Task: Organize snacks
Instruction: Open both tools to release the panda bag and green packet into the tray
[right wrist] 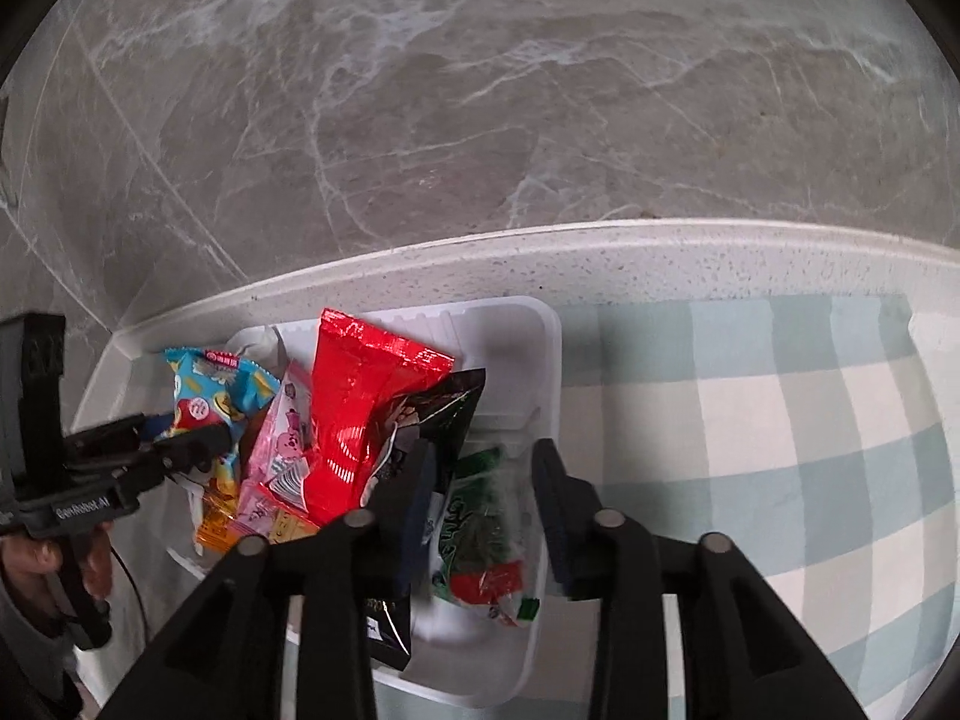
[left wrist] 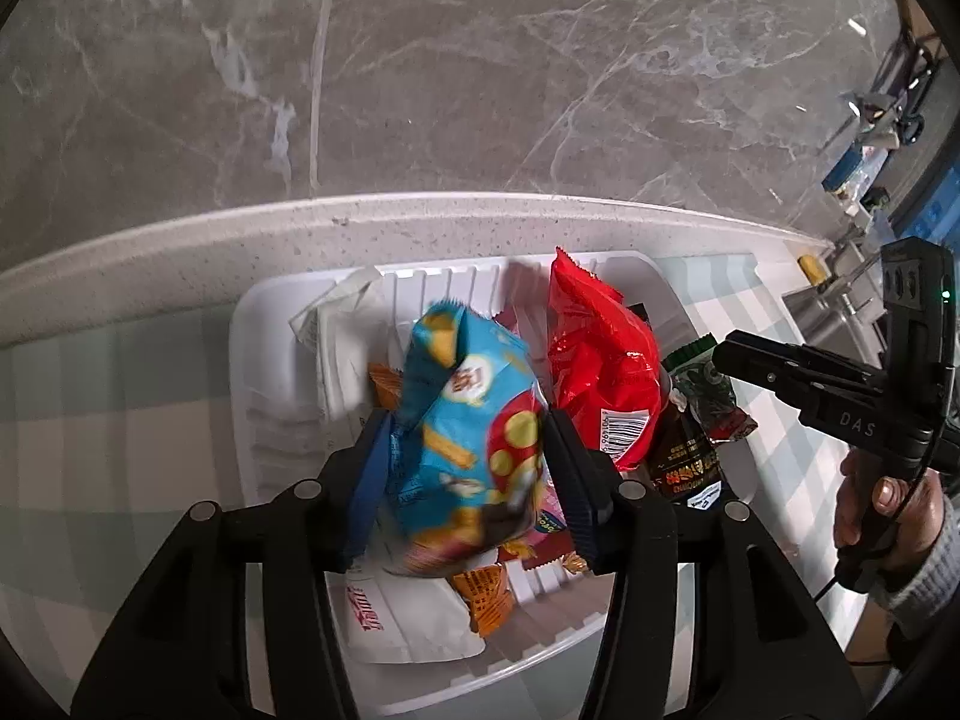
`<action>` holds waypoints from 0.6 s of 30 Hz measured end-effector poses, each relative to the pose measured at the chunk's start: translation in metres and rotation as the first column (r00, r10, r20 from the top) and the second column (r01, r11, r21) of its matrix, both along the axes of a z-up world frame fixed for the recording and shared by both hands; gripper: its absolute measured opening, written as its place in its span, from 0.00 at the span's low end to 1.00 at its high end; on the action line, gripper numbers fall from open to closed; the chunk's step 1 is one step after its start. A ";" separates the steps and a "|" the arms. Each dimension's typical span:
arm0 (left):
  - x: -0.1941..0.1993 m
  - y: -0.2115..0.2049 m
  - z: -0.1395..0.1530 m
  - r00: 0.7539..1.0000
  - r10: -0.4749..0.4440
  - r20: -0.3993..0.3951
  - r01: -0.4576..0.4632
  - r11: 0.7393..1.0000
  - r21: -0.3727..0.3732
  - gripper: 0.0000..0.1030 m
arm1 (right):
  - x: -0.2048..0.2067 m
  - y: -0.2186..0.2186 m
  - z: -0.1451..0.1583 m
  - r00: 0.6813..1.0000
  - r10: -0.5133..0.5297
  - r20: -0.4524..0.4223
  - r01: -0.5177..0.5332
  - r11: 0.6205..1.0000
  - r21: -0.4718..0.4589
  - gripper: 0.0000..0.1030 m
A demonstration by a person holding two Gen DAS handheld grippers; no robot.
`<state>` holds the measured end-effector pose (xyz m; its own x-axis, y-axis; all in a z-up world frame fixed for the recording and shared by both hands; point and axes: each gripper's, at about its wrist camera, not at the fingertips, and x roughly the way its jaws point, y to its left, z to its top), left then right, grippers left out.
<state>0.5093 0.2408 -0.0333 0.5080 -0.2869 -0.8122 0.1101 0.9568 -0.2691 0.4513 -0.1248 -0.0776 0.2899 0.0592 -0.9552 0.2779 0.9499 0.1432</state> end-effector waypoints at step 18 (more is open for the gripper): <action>-0.067 0.012 0.053 0.991 0.041 0.127 -0.048 0.998 0.051 0.51 | -0.040 0.021 0.063 0.995 0.015 0.096 -0.013 1.000 -0.025 0.46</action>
<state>0.4426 0.2530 0.0198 0.6182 -0.2194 -0.7548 0.0967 0.9742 -0.2040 0.4116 -0.1043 -0.0148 0.3795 0.0410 -0.9243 0.2503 0.9572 0.1453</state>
